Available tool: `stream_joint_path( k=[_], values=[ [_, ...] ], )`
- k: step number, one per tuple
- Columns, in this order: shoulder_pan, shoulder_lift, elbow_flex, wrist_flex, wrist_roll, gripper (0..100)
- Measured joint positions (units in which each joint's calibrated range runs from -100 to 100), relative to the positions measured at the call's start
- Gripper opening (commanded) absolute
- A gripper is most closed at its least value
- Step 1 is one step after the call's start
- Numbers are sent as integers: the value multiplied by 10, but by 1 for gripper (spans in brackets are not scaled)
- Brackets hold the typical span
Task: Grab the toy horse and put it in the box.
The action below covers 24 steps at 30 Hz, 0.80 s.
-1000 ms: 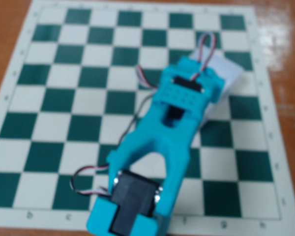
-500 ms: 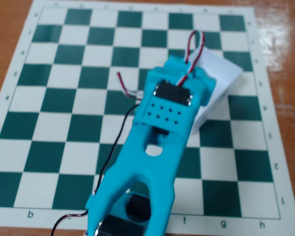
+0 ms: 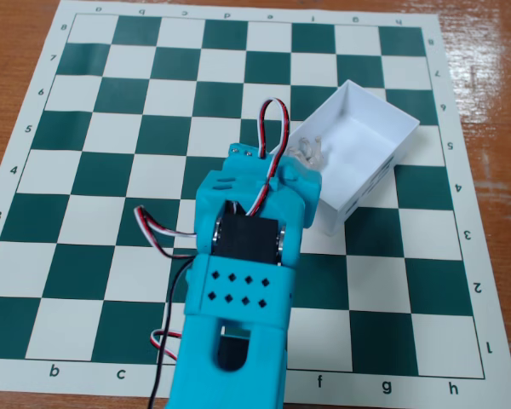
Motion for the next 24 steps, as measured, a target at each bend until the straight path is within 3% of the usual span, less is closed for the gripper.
stream_joint_path(
  k=[15,24],
  values=[
    [-4,-295,201,151,9,0],
    [-4,-325,290,180,9,0]
  ],
)
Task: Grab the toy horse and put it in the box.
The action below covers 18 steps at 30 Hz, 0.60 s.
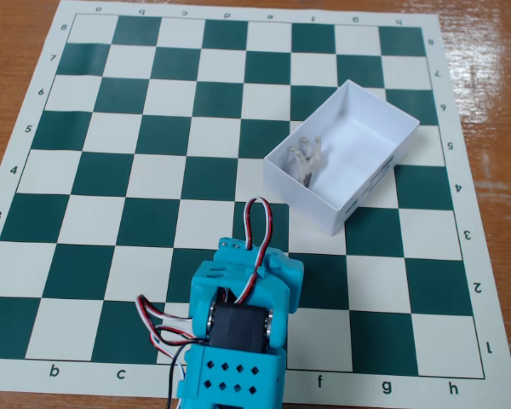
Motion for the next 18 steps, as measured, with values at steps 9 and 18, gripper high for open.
stream_joint_path(
  k=[9,18],
  values=[
    [0,1,34,26,1,0],
    [-4,1,34,84,-12,0]
  ],
)
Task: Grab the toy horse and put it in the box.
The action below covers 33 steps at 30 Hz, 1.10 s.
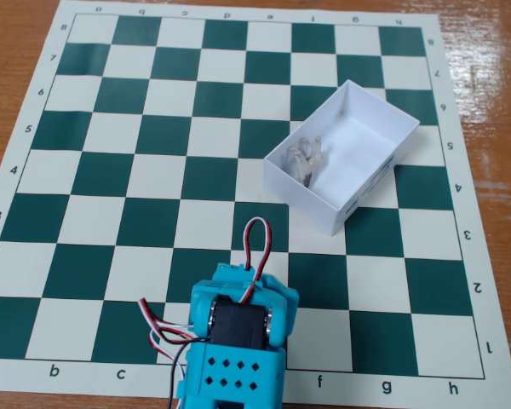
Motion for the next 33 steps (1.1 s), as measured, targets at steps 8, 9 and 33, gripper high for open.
stream_joint_path(
  k=[8,9,33],
  values=[
    [9,0,0,4,-4,0],
    [9,0,0,4,-4,0],
    [9,6,0,3,-20,0]
  ],
)
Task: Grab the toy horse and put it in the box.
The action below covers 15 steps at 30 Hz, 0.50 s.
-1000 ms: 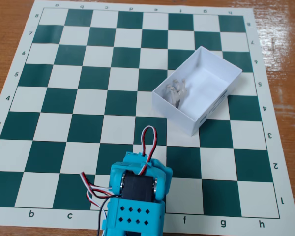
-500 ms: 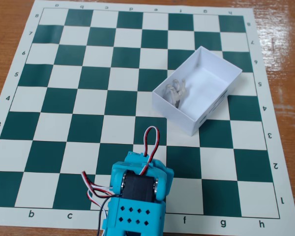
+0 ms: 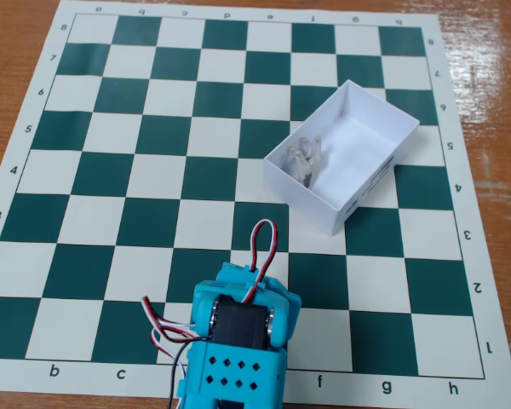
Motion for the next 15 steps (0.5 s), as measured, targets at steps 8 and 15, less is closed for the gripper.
stream_joint_path(
  k=[8,15],
  values=[
    [3,29,0,-12,0,0],
    [3,29,0,-12,0,0]
  ],
)
